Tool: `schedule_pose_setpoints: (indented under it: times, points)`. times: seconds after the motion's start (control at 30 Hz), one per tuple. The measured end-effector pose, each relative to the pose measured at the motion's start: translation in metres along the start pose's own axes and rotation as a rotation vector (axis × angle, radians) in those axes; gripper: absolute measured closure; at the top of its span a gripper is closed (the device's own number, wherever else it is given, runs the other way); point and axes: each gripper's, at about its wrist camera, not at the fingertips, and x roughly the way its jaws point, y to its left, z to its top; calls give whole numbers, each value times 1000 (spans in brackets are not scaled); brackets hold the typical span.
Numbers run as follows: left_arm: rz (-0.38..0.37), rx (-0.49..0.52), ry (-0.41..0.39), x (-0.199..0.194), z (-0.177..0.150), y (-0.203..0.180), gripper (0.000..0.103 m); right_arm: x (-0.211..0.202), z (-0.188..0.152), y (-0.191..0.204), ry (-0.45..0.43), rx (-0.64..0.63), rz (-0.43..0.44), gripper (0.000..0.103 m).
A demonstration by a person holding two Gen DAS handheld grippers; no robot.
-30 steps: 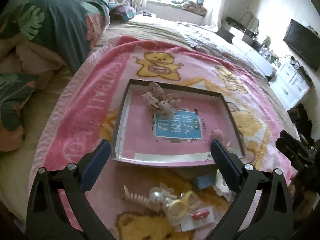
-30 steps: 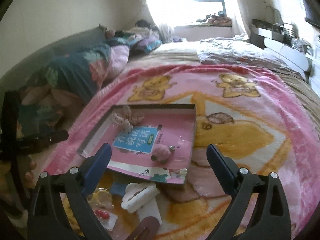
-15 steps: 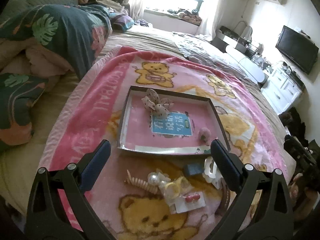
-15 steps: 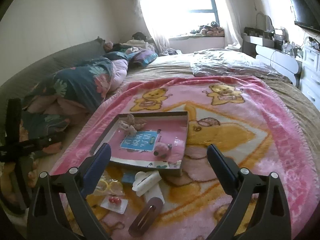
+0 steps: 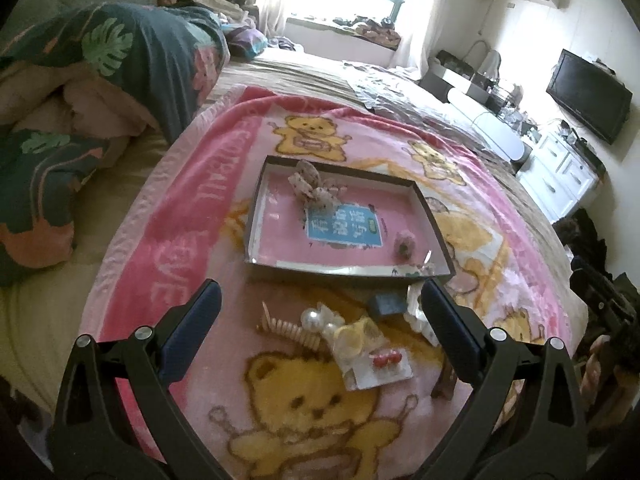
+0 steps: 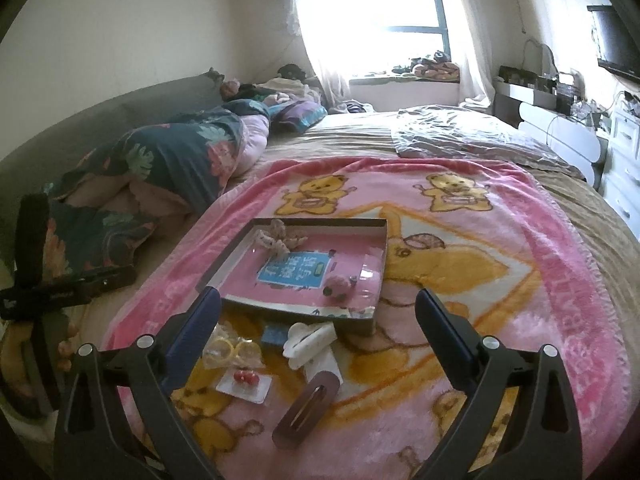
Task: Organize jewelry
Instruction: 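Lift both open grippers away from the box back over the loose accessories, then grasp the clear bag of yellow hair ties with the left gripper while the right grasps the white claw clip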
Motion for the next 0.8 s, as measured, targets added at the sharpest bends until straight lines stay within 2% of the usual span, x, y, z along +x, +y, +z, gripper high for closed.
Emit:
schedule_pose_setpoints:
  times: [0.37,0.8]
  points:
    - [-28,30,88,14,-35,-2,10,5,-22,9,48,-33,-1,6]
    - [-77,13,190,44,-72,0,10,22,-47,6,120,-43,-15,6]
